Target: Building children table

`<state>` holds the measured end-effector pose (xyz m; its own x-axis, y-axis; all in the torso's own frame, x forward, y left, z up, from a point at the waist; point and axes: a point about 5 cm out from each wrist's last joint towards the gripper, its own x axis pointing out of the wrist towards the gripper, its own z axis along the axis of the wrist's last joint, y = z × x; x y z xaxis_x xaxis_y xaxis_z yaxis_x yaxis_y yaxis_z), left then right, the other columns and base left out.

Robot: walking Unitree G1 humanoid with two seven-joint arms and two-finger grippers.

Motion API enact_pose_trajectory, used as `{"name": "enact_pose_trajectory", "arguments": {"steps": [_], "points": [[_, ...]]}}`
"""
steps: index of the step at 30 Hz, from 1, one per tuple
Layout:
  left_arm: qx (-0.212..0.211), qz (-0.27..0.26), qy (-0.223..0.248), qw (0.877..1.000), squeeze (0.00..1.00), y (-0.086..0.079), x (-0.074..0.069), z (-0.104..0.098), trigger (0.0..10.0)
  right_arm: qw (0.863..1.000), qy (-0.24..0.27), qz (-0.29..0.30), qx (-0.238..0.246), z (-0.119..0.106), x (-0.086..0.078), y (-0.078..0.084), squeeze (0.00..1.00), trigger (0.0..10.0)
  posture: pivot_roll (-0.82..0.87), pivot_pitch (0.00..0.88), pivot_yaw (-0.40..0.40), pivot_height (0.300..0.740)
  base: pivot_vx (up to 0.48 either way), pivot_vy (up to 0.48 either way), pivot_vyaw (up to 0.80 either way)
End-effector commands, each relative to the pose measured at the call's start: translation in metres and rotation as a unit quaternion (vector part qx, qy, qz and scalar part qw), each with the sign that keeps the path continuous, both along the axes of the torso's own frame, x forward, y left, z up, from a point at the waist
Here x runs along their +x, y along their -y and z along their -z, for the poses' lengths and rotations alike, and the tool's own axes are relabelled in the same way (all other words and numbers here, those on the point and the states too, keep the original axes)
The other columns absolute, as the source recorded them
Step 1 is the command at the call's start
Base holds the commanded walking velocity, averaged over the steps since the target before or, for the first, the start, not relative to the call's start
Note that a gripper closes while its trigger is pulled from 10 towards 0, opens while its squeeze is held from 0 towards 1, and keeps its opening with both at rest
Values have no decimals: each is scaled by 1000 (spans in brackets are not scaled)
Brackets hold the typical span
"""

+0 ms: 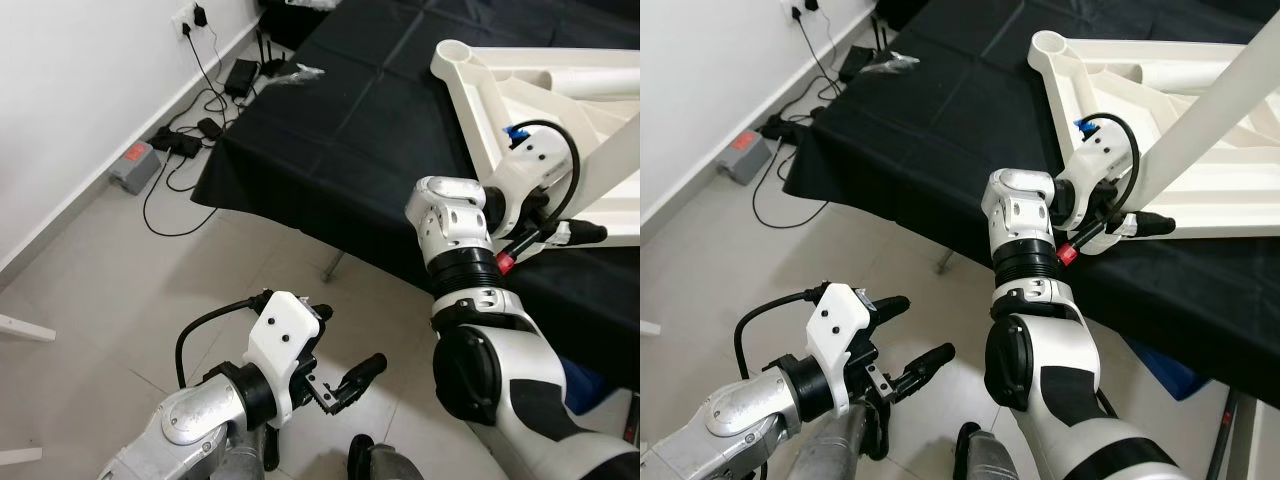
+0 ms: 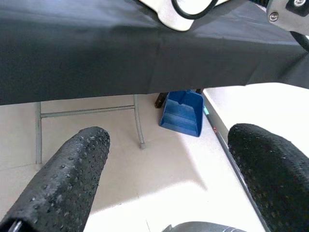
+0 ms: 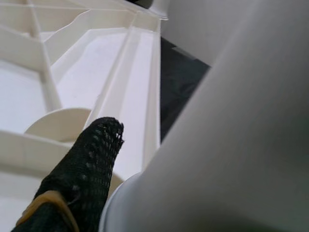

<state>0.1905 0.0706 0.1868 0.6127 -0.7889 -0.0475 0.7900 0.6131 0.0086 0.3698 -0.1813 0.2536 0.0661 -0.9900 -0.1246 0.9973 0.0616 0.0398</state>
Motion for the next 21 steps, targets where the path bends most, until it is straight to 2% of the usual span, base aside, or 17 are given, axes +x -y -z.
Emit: {"name": "enact_pose_trajectory", "arguments": {"steps": [1,13,18,21], "points": [[5,2,-3,1000,0,0,-4,2,10000,1000,-8,14,8,4,-2,3,0,10000,213,337,-35,740,0,0,0],[3,-10,4,1000,0,-2,0,-1,10000,1000,9,-3,4,-4,0,-1,0,10000,209,337,-37,740,0,0,0],[9,-12,12,1000,0,-2,1,-2,10000,1000,10,-19,-16,-8,2,-2,0,10000,204,332,-38,740,0,0,0],[5,-12,11,1000,0,-1,1,-2,10000,1000,10,-26,-7,-8,3,-5,0,10000,204,330,-38,740,0,0,0]]}}
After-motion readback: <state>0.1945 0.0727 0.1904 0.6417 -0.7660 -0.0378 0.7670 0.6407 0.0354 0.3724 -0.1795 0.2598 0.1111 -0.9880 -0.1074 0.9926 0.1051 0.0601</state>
